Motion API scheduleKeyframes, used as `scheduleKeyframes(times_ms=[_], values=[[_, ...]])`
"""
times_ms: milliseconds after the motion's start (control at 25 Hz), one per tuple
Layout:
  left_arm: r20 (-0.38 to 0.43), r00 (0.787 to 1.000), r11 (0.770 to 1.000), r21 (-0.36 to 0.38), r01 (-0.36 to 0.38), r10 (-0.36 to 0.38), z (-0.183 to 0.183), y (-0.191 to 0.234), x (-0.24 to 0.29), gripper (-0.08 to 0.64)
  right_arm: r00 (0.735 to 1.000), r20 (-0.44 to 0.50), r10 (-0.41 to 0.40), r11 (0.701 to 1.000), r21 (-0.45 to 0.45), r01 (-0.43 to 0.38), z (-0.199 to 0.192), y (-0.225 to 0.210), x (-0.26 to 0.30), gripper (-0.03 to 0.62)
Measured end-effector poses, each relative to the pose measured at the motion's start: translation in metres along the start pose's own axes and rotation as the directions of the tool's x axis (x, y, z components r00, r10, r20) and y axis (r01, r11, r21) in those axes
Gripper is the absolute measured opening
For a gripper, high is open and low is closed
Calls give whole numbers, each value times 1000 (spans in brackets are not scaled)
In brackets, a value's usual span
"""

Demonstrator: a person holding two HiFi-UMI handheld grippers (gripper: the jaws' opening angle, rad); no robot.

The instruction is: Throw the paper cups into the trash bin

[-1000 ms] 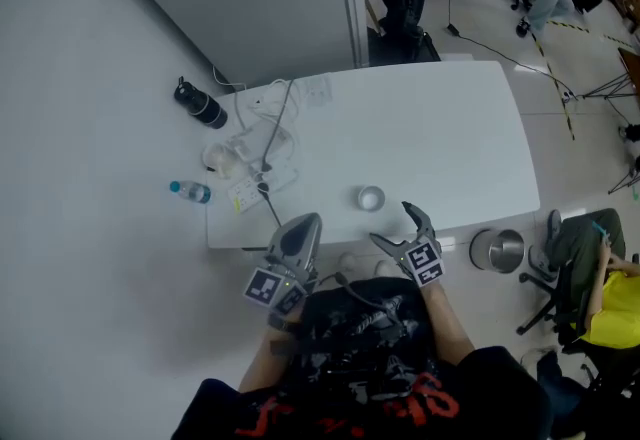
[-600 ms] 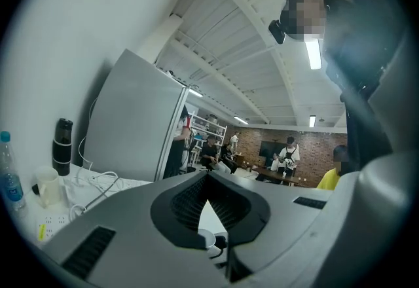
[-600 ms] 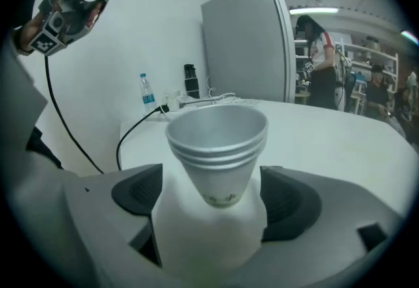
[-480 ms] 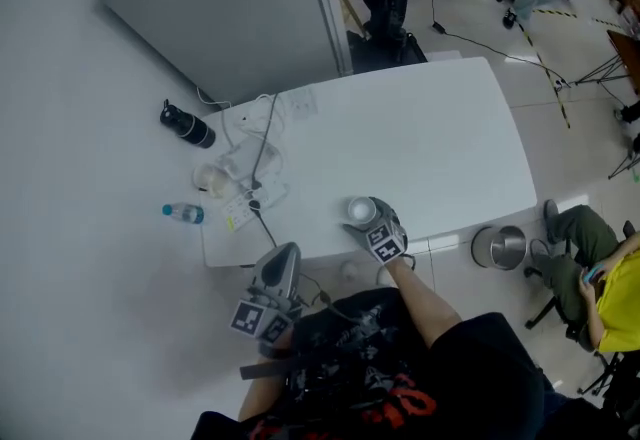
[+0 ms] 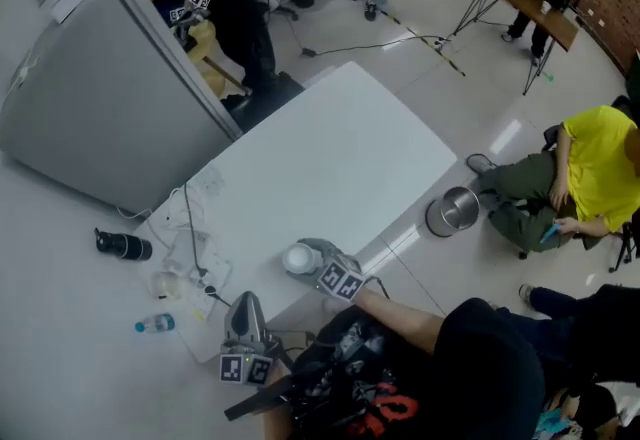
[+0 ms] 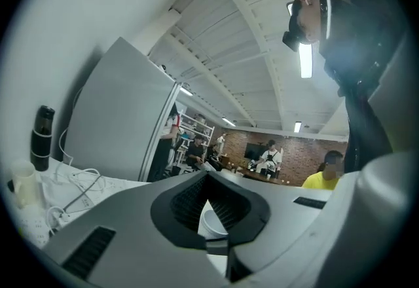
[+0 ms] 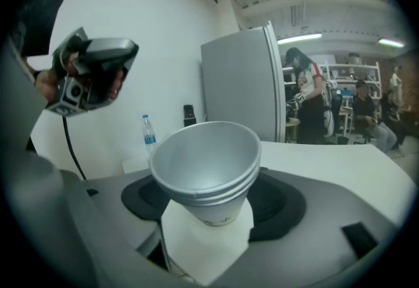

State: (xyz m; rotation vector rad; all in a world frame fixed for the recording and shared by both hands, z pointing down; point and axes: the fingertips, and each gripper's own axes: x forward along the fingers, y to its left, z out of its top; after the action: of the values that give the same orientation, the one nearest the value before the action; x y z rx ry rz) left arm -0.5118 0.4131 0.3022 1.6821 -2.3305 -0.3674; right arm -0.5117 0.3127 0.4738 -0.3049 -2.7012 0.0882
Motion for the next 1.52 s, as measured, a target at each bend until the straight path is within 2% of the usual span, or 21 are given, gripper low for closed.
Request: scheduleKeyframes(times_ms=[80,280,440,600,880,1040,1200,1360,1520], values=[[-13,997,997,17,71,-71,1,-9,16,-8,998,59,-34,999,35,32,27,0,-25,350],[-29,986,986,30,163,-162,7,-33,25,-8,982,164,-91,995,58,83,71,15,-80,350],[-54,968,969,24,246,-244,1,-52,42,-8,958,210,-195,980,72,184,94,4,-129,350],[-74,949,951,22,309,-307,-2,-61,59,-8,929,224,-293,956,65,286,103,-7,-166,350],[-114,917,921,33,387,-381,-8,-99,90,-8,881,272,-387,922,108,372,108,-26,-216,350],[-161,883,890,53,453,-440,-20,-149,115,-8,848,302,-435,900,125,417,103,-41,-260,350],[-178,847,852,69,519,-501,-26,-207,143,-8,804,305,-511,859,143,492,87,-68,-315,350],[-190,823,831,56,554,-536,-42,-254,160,-8,766,288,-574,818,171,549,70,-88,-370,350],[-221,770,783,41,621,-599,-65,-310,175,-8,708,272,-652,758,209,618,45,-100,-430,350]])
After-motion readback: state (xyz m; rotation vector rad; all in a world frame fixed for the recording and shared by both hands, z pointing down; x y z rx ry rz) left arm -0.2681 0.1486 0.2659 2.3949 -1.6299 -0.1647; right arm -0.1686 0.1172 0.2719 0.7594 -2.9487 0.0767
